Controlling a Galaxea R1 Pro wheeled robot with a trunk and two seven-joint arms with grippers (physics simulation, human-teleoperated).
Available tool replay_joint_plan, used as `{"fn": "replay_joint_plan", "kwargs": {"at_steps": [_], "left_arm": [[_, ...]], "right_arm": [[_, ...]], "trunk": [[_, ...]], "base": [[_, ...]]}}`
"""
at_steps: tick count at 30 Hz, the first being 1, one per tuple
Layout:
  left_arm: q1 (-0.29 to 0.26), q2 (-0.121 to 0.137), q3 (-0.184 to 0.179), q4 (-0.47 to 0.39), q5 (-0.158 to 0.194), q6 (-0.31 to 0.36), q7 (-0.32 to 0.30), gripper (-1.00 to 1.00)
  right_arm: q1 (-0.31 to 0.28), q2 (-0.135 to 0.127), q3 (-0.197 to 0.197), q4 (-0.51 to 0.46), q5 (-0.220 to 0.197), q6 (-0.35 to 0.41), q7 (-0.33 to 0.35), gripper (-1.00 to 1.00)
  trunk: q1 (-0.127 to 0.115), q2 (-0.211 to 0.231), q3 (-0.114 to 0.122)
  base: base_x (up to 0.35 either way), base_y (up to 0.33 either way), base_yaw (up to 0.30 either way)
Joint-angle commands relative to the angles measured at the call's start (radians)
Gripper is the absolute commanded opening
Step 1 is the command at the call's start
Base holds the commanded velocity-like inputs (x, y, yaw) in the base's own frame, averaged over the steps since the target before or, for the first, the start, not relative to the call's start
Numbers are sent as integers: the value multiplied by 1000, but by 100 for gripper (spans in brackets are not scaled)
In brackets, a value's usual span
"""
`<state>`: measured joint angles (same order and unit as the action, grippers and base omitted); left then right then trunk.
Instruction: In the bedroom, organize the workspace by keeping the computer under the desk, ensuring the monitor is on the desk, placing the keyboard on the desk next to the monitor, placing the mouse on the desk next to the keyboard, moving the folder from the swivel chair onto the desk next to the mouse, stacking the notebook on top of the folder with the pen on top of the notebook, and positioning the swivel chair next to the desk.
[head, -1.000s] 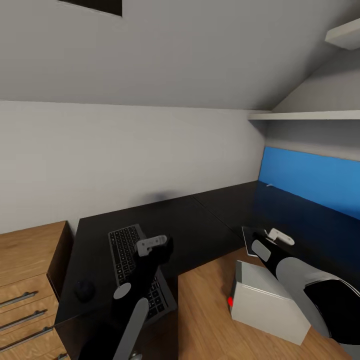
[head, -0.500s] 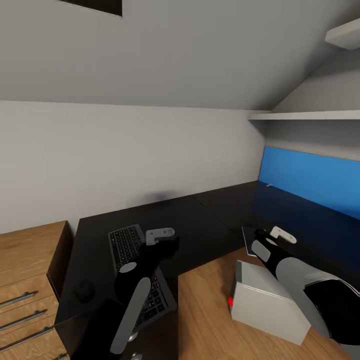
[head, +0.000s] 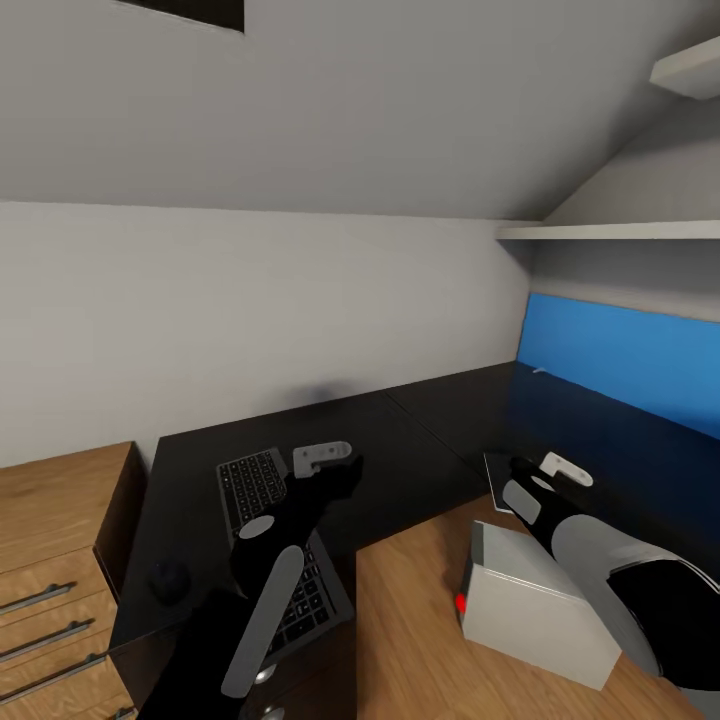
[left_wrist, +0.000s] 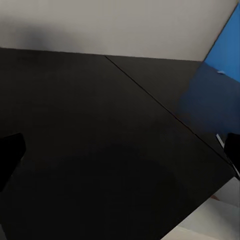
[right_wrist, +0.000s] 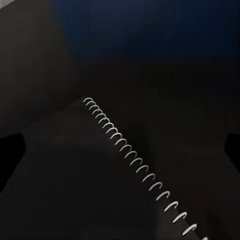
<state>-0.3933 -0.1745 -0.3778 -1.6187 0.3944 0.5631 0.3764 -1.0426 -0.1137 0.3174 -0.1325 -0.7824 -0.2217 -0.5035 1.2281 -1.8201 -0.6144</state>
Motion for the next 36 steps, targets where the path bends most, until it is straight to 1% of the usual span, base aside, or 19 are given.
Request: {"fn": "replay_joint_plan", "kwargs": {"at_steps": [1, 5, 10, 18, 25, 36], "left_arm": [[-1, 0, -1, -1, 10, 2, 9, 100], [-1, 0, -2, -1, 11, -1, 10, 100], [-1, 0, -7, 0, 11, -6, 14, 100], [-1, 0, -7, 0, 11, -8, 11, 100], [-1, 0, -26, 0, 11, -24, 15, 100], [-1, 0, -32, 0, 11, -33, 18, 100]], "right_arm": [[-1, -1, 8, 0, -11, -4, -3, 100], [-1, -1, 8, 0, -11, -4, -3, 100], [-1, -1, 8, 3, -11, -4, -3, 100], [-1, -1, 8, 4, -11, -4, -3, 100], [-1, -1, 8, 4, -11, -3, -2, 100], [6, 0, 11, 6, -11, 1, 9, 100]], "trunk": [[0, -1, -1], [0, -1, -1], [0, -1, -1], [0, -1, -1], [0, -1, -1], [0, -1, -1]], "base": [[0, 0, 0], [0, 0, 0], [142, -167, 0], [36, -39, 0], [151, -141, 0], [45, -28, 0]]}}
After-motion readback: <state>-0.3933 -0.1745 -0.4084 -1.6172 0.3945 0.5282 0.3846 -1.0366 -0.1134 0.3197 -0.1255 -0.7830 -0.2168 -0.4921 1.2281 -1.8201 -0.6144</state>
